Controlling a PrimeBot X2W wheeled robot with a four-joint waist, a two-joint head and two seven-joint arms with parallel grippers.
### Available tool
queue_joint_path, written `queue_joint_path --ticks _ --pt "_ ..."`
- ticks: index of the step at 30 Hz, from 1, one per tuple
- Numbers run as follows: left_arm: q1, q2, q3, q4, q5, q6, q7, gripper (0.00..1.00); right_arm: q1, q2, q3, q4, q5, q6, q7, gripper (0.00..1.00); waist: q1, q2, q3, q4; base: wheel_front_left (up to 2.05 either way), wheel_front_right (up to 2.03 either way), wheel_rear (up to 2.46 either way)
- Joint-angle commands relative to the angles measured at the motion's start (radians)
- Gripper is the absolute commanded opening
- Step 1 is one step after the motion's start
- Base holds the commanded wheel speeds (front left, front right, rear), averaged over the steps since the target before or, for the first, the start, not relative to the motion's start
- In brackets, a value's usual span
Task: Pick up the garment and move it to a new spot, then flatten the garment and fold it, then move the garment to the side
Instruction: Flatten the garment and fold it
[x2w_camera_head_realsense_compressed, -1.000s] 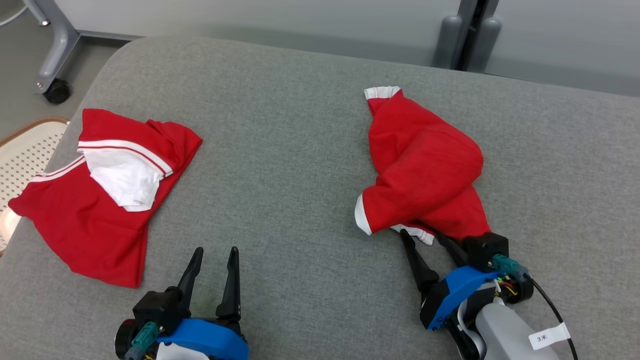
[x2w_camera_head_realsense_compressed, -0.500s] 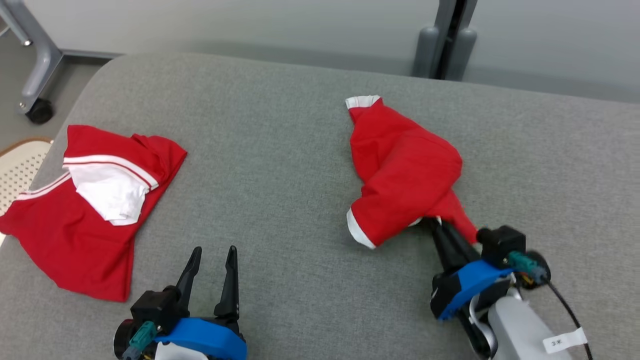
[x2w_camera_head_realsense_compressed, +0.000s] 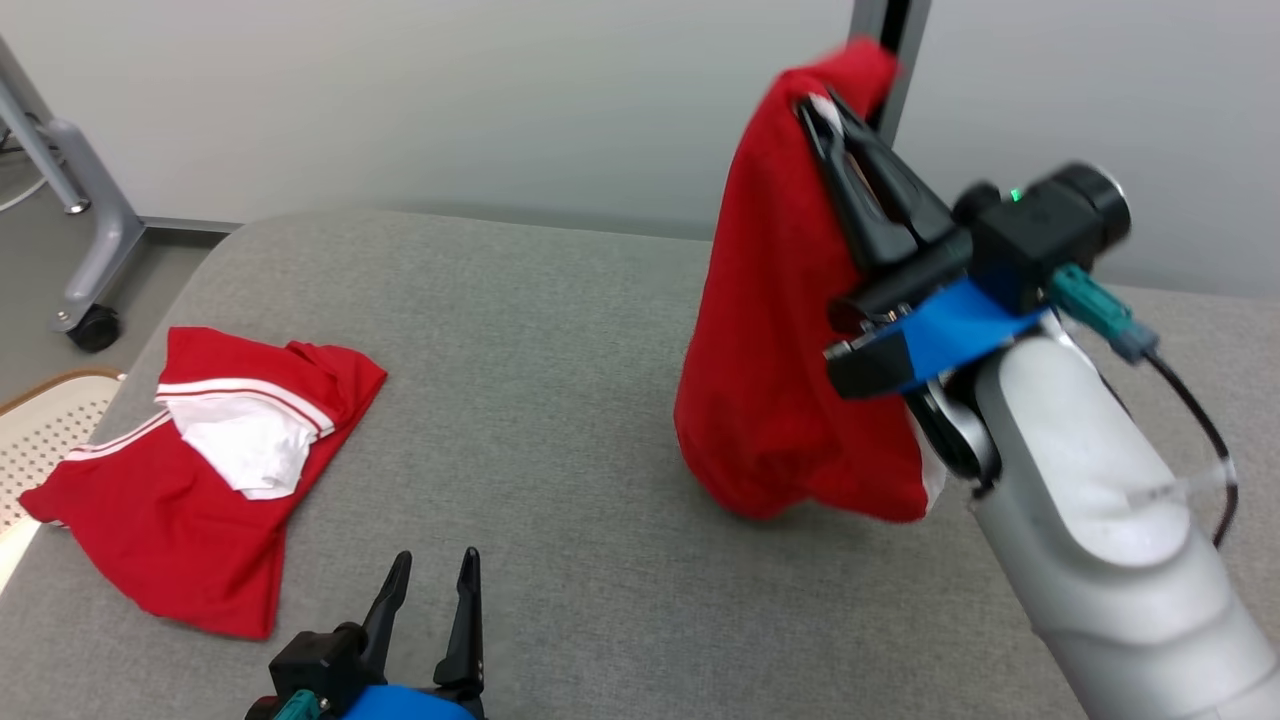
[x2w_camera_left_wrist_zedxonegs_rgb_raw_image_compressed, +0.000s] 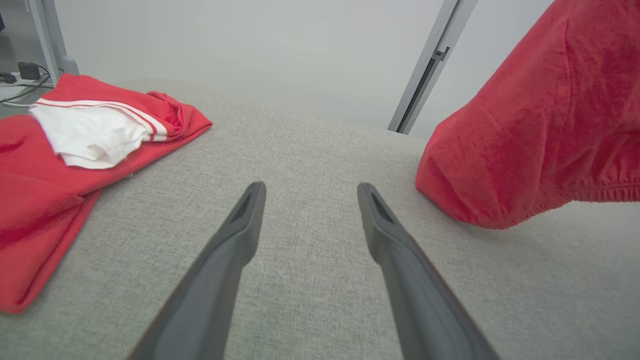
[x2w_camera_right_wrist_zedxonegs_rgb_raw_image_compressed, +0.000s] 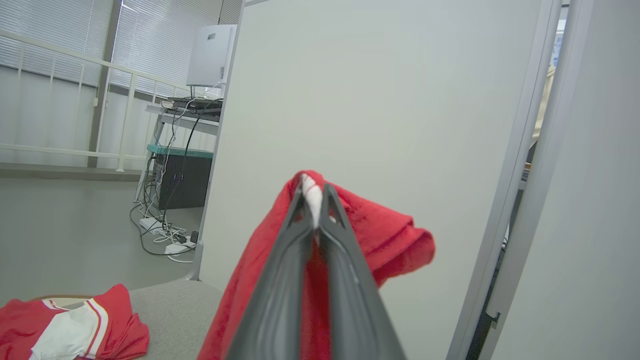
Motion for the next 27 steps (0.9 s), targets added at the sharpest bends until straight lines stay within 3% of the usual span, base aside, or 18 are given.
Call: queue_joint_path --ticks 1,6,12,17,24,25,27 --pt "0.005 0.001 -0.004 0.002 -0.009 -0.002 -0.003 1.00 -0.065 0.011 0.036 0.015 0.019 0.000 0.019 0.00 0.0001 0.0000 -0.005 0.012 0.00 0.00 0.00" --pt "0.011 0.000 -0.009 0.005 -0.015 -0.002 -0.003 1.00 -0.211 0.054 0.138 0.062 0.065 0.000 0.029 0.00 0.0001 0.0000 -0.005 0.037 0.00 0.00 0.00" --pt "0.020 0.000 0.013 0.001 -0.008 -0.002 -0.003 1.00 -0.269 0.078 0.056 0.139 0.064 0.000 0.008 0.00 0.0001 0.0000 -0.001 0.025 0.00 0.00 0.00" --pt "0.016 0.000 0.027 -0.009 -0.006 -0.002 -0.003 1.00 -0.139 0.041 -0.053 0.230 0.017 0.000 0.028 0.00 0.0001 0.0000 0.008 -0.018 0.00 0.00 0.00" --pt "-0.007 0.000 0.022 -0.020 -0.012 -0.002 -0.003 1.00 0.208 -0.044 -0.226 0.326 -0.051 0.000 0.013 0.00 0.0001 0.0000 0.023 -0.066 0.00 0.00 0.00" --pt "-0.009 0.001 0.024 -0.020 -0.012 -0.002 -0.003 1.00 0.248 -0.048 -0.256 0.338 -0.060 0.000 0.010 0.03 0.0001 0.0000 0.025 -0.072 0.00 0.00 0.00" --pt "-0.012 0.000 0.029 -0.021 -0.008 -0.002 -0.003 1.00 0.311 -0.045 -0.306 0.356 -0.087 0.000 0.002 0.50 0.0001 0.0000 0.028 -0.085 0.00 0.00 0.00"
